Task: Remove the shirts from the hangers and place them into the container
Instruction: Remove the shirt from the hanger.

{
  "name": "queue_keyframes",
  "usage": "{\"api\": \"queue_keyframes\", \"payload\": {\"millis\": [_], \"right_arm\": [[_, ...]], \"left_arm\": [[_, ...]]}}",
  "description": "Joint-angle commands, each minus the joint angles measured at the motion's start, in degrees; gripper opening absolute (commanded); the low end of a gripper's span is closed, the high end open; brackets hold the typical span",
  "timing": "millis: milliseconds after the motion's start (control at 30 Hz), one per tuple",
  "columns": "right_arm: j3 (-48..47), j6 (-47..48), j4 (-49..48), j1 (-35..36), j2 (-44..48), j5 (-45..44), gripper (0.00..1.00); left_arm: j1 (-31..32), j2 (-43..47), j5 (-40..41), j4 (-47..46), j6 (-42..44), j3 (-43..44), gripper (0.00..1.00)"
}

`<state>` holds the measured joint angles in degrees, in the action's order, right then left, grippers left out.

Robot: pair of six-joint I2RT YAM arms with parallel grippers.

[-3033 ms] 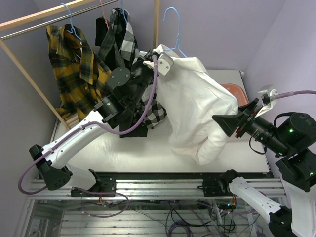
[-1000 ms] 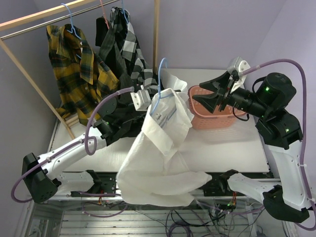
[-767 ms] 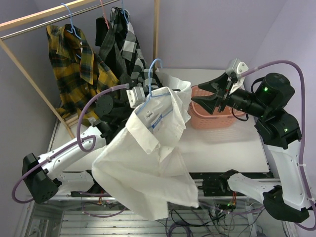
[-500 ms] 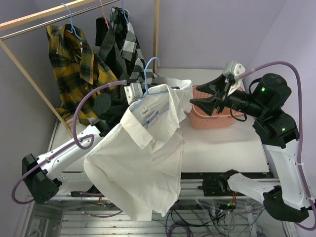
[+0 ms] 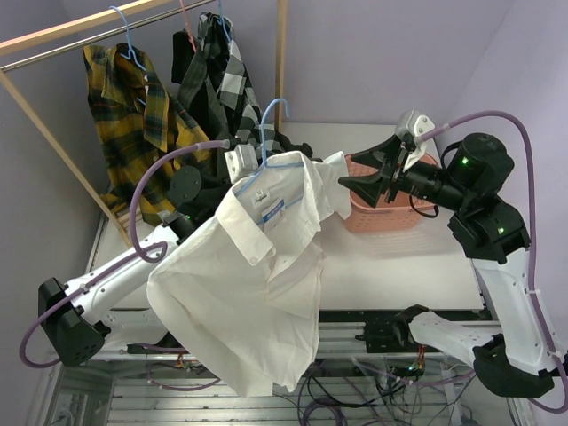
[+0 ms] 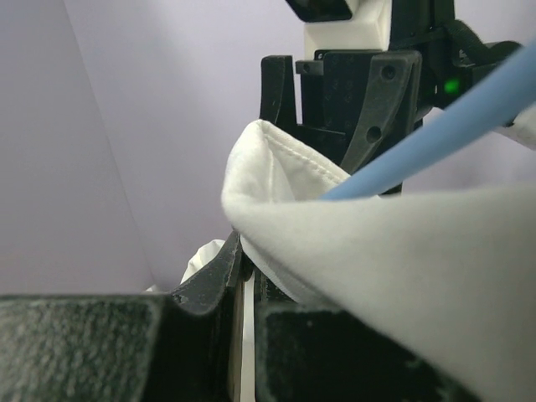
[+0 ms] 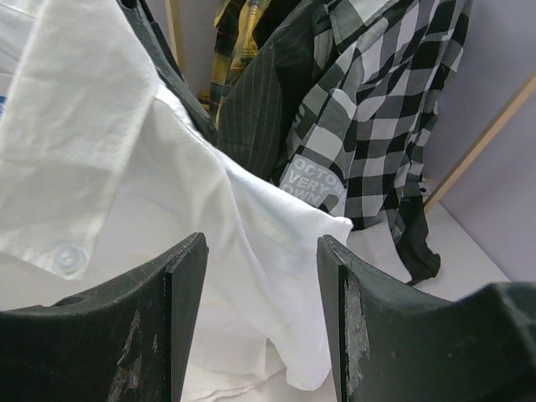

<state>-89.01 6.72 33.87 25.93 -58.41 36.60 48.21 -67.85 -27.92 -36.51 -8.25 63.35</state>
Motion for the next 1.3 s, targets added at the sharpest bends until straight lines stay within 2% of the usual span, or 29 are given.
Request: {"api": "queue_keyframes", "payload": {"millis": [0, 167, 400, 667, 833, 1067, 1167, 1200, 1267], "right_arm": [[-0.1, 2.0, -0.5, 0.0, -1.2, -0.9, 0.56], [1.0, 2.1, -0.7, 0.0, -1.4, 0.4, 0.58], [4.1, -1.0, -7.1, 0.0, -1.0, 5.0, 0.58], [4.9, -2.6, -11.2, 0.0, -0.6, 9.3, 0.58], [5.5, -4.4, -13.2, 0.0, -0.9, 11.5, 0.53], [6.8, -6.3, -14.2, 0.0, -2.0, 12.5, 0.34], [6.3, -5.6, -12.6, 0.0, -2.6, 12.9, 0.16], [6.1, -5.4, -12.0, 0.0, -2.7, 12.4, 0.03], [6.0, -5.4, -11.2, 0.0, -2.7, 10.7, 0.00]], "left_arm": [[-0.3, 2.8, -1.1, -0.8, -3.0, 1.6, 0.07], [-0.2, 4.6, -1.0, 0.7, -3.5, 1.5, 0.07], [-0.3, 3.5, -3.0, -2.4, -7.8, 1.4, 0.07], [-0.3, 3.3, -3.5, -2.9, -8.9, 0.5, 0.07], [-0.2, 3.1, -3.8, -3.2, -9.4, 0.5, 0.07], [-0.2, 2.7, -3.8, -4.3, -10.4, 0.8, 0.07], [-0.2, 2.6, -3.3, -3.9, -10.4, 0.9, 0.07], [-0.1, 2.5, -3.2, -3.7, -10.3, 1.0, 0.07], [-0.1, 2.4, -2.2, -2.3, -10.2, 1.5, 0.07]]}}
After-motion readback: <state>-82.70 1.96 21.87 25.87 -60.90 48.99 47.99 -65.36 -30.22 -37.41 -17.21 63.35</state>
